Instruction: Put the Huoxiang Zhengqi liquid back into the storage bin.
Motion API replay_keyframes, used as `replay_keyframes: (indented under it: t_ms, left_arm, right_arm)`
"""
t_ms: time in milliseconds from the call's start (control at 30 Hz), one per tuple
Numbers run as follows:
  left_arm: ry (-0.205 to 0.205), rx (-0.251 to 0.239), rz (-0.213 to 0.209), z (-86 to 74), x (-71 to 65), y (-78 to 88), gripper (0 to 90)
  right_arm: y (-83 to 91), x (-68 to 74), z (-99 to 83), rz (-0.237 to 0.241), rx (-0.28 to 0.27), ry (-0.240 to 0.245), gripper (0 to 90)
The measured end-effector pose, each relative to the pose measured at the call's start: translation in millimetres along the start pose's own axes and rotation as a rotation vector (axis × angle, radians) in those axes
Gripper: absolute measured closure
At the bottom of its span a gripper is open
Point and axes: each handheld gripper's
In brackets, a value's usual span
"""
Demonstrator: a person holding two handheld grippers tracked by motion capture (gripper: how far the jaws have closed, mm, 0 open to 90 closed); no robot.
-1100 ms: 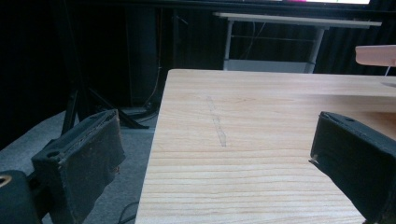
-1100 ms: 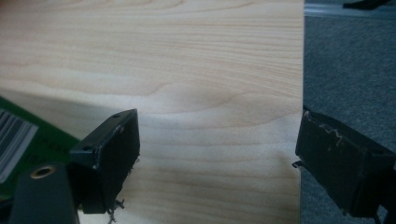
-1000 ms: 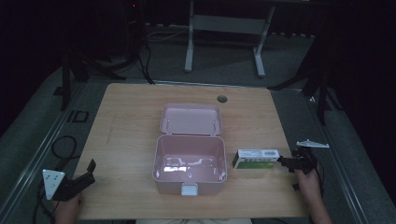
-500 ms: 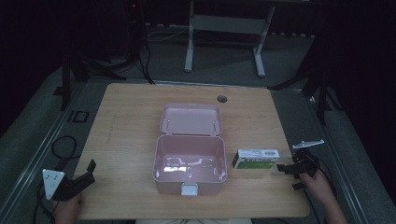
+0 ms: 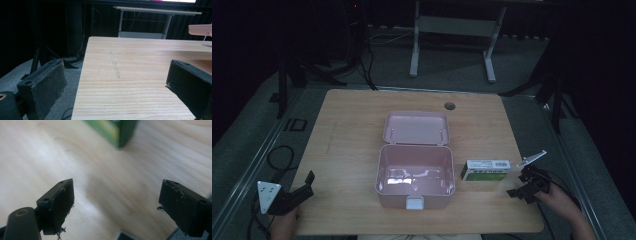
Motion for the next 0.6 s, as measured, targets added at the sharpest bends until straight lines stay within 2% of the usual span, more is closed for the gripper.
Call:
replay_keyframes:
  t_ms: [33, 100, 133, 167, 333, 400, 433, 533, 567, 600]
  left_arm:
    - [0.000, 0.000, 0.000, 0.0, 0.0, 0.0, 2.6]
    - [-0.001, 0.001, 0.000, 0.0, 0.0, 0.0, 2.6]
    - [0.000, 0.000, -0.001, 0.0, -0.1, 0.0, 2.6]
    - [0.000, 0.000, -0.001, 0.0, -0.1, 0.0, 2.6]
    - [0.000, 0.000, -0.001, 0.0, 0.0, 0.0, 2.6]
    - [0.000, 0.001, -0.003, 0.0, 0.0, -0.1, 2.6]
    - [0.000, 0.001, -0.002, 0.0, 0.0, -0.1, 2.6]
    - [0.000, 0.002, -0.003, 0.1, 0.1, -0.1, 2.6]
    - [0.000, 0.002, -0.003, 0.1, 0.0, -0.1, 2.6]
    - [0.000, 0.001, -0.003, 0.0, 0.0, -0.1, 2.6]
  right_arm:
    - [-1.1, 4.7, 2.6, 0.003, 0.033, 0.050, 13.1]
    - [-1.1, 6.2, 3.4, 0.011, 0.043, 0.066, 13.0]
    - [-2.0, 10.1, 6.6, 0.035, 0.080, 0.093, 13.4]
    - [-2.0, 10.1, 6.6, 0.035, 0.080, 0.093, 13.4]
    - [-5.6, 21.9, 11.9, 0.087, 0.186, 0.184, 13.5]
    - [-6.9, 28.0, 15.0, 0.116, 0.224, 0.235, 13.5]
    - [-6.9, 28.0, 15.0, 0.116, 0.224, 0.235, 13.5]
    - [-6.9, 32.9, 18.6, 0.127, 0.252, 0.277, 13.5]
    - [-7.3, 36.9, 21.1, 0.129, 0.268, 0.314, 13.6]
    - [-7.3, 36.9, 21.1, 0.129, 0.268, 0.314, 13.6]
Point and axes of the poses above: each handheld gripper's, and its own axes: y roughly backward along the jaws, z roughly out of its top, x roughly to its left, and after that the axes turned 3 degrees about z, right-handed
